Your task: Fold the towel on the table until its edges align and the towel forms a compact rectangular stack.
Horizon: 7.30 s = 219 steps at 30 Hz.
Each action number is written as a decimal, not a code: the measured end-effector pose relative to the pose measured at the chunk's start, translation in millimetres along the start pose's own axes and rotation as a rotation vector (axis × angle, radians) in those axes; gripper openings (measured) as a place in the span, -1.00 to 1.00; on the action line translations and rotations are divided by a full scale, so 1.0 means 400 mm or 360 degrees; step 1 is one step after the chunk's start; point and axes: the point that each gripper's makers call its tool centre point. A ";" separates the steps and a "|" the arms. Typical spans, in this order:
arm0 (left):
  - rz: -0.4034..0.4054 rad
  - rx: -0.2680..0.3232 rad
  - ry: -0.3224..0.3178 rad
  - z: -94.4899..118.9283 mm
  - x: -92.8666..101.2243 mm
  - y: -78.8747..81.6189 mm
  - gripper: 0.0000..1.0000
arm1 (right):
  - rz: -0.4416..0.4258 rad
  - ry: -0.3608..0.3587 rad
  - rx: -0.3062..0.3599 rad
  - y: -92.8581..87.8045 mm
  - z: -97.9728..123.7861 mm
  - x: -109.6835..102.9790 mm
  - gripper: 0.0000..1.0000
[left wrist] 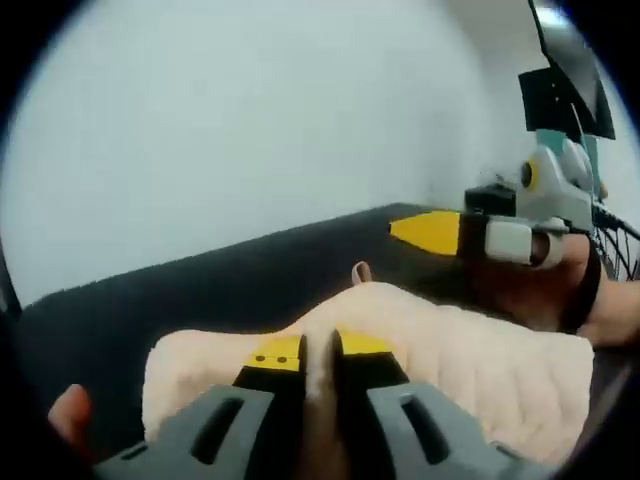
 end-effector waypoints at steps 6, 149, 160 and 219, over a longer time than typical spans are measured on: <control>-0.0427 -0.0028 0.0365 0.137 0.096 0.165 -0.64 | -0.0026 0.0015 0.0032 0.013 -0.011 -0.003 -0.80; -0.0145 0.0264 -0.0457 0.292 0.428 -0.013 -0.12 | 0.0398 0.0419 0.0271 0.224 0.713 0.319 -0.32; -0.0164 0.0330 -0.0478 0.284 0.401 -0.052 -0.12 | 0.0405 0.0497 0.0187 0.189 0.725 0.311 -0.39; -0.0024 0.0414 -0.0377 0.291 0.363 -0.033 -0.25 | 0.0553 0.0256 0.0092 0.152 0.667 0.394 -0.46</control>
Point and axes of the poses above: the point that each gripper's makers call its tool centre point, and the gripper's own axes: z roughly backward along the fingers, x roughly to its right, y roughly out of its top, and after that the axes turned 14 degrees about -y, right-handed
